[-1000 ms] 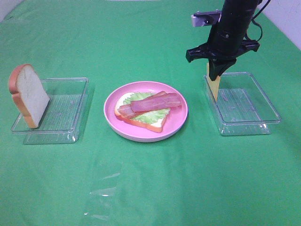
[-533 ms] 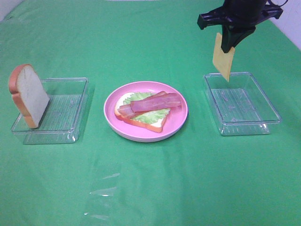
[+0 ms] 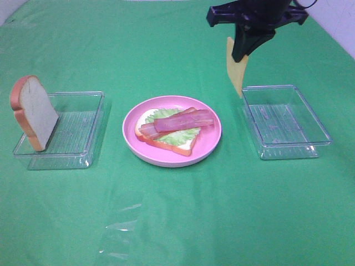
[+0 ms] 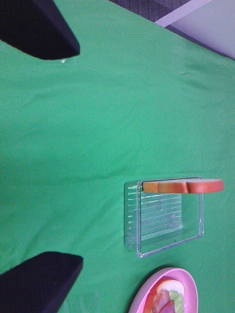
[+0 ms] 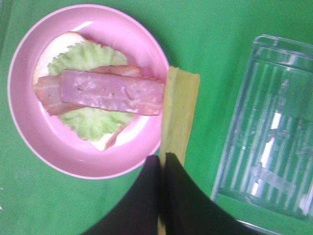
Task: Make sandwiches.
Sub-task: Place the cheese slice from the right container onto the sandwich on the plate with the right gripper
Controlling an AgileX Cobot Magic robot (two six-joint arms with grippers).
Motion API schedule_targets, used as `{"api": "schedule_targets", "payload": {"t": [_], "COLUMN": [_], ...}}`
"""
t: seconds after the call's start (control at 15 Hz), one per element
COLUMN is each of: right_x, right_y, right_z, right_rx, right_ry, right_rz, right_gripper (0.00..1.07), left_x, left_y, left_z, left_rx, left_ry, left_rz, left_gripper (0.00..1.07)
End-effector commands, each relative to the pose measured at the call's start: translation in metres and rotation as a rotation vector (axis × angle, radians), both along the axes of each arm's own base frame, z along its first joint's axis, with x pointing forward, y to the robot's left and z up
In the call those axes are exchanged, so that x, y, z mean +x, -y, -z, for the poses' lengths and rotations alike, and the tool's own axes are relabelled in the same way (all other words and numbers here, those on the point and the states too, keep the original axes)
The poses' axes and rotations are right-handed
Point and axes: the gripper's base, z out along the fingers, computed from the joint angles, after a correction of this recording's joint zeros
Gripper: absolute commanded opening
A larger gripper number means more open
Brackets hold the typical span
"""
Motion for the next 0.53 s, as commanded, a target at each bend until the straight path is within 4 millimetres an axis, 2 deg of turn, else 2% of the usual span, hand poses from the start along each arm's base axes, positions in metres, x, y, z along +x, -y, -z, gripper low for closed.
{"api": "schedule_targets", "payload": {"t": [0.07, 0.33, 0.4, 0.47, 0.53], "right_x": [-0.002, -0.007, -0.007, -0.007, -0.006], "right_y": [-0.034, -0.090, -0.093, -0.105, -0.108], "right_z": [0.015, 0.038, 0.040, 0.053, 0.059], "right_rx": [0.060, 0.214, 0.229, 0.290, 0.313], "right_ry": [0.000, 0.028, 0.024, -0.008, -0.032], "right_rz": [-0.058, -0.102, -0.098, -0.111, -0.113], "right_gripper": [0.00, 0.00, 0.00, 0.00, 0.00], "left_x": [0.000, 0.000, 0.000, 0.000, 0.000], "left_y": [0.000, 0.000, 0.000, 0.000, 0.000], "left_z": [0.001, 0.001, 0.001, 0.001, 0.001], "left_rx": [-0.004, -0.004, -0.004, -0.004, -0.004], "left_ry": [0.004, 0.004, 0.004, 0.004, 0.004], "left_rz": [-0.001, -0.001, -0.001, -0.001, -0.001], "left_gripper": [1.00, 1.00, 1.00, 1.00, 1.00]}}
